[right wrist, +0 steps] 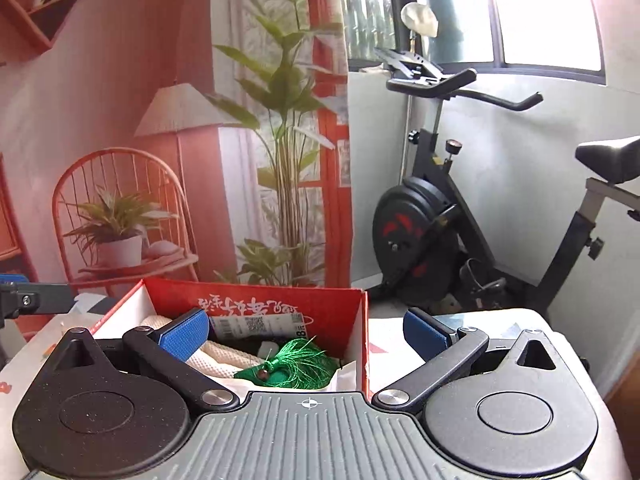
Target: Organize soft objects
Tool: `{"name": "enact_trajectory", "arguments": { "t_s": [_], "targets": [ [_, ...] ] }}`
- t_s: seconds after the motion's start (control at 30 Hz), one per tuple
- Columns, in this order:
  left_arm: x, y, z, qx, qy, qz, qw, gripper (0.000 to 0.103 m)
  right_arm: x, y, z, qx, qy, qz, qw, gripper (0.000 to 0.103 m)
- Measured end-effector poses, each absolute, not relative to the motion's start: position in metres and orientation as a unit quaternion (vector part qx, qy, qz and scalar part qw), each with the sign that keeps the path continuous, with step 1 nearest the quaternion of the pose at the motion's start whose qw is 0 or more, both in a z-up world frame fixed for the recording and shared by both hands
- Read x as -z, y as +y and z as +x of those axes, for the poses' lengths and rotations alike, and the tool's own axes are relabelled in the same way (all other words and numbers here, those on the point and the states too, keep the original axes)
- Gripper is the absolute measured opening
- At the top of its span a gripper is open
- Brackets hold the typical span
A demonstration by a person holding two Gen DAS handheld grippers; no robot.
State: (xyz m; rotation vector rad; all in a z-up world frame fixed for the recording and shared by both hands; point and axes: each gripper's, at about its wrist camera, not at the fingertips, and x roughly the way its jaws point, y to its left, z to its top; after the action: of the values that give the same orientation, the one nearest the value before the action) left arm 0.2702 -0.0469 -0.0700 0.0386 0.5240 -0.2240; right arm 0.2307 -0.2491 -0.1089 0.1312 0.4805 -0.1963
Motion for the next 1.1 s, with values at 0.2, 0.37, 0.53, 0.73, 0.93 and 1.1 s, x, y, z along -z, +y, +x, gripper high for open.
{"name": "enact_trajectory", "arguments": {
  "t_s": [0.2, 0.37, 0.53, 0.73, 0.93, 1.1],
  "targets": [
    [0.045, -0.035, 0.242, 0.107, 0.243, 0.032, 0.964, 0.103, 0.08, -0.243, 0.208, 0.089, 0.238, 0.082, 0.964, 0.102],
    [0.022, -0.029, 0.212, 0.08, 0.228, 0.051, 0.969, 0.103, 0.05, -0.235, 0.176, 0.093, 0.215, 0.101, 0.967, 0.103],
    [0.0, -0.02, 0.178, 0.076, 0.211, 0.045, 0.973, 0.103, 0.025, -0.222, 0.142, 0.114, 0.213, 0.085, 0.967, 0.102],
    [-0.018, -0.014, 0.131, 0.051, 0.201, 0.049, 0.977, 0.103, 0.004, -0.201, 0.095, 0.142, 0.212, 0.069, 0.964, 0.103],
    [-0.032, -0.013, 0.096, 0.037, 0.188, 0.046, 0.98, 0.103, -0.007, -0.189, 0.055, 0.154, 0.216, 0.064, 0.962, 0.103],
    [-0.034, -0.013, 0.084, 0.035, 0.183, 0.045, 0.981, 0.103, -0.013, -0.186, 0.033, 0.16, 0.214, 0.053, 0.962, 0.103]
  ]
}}
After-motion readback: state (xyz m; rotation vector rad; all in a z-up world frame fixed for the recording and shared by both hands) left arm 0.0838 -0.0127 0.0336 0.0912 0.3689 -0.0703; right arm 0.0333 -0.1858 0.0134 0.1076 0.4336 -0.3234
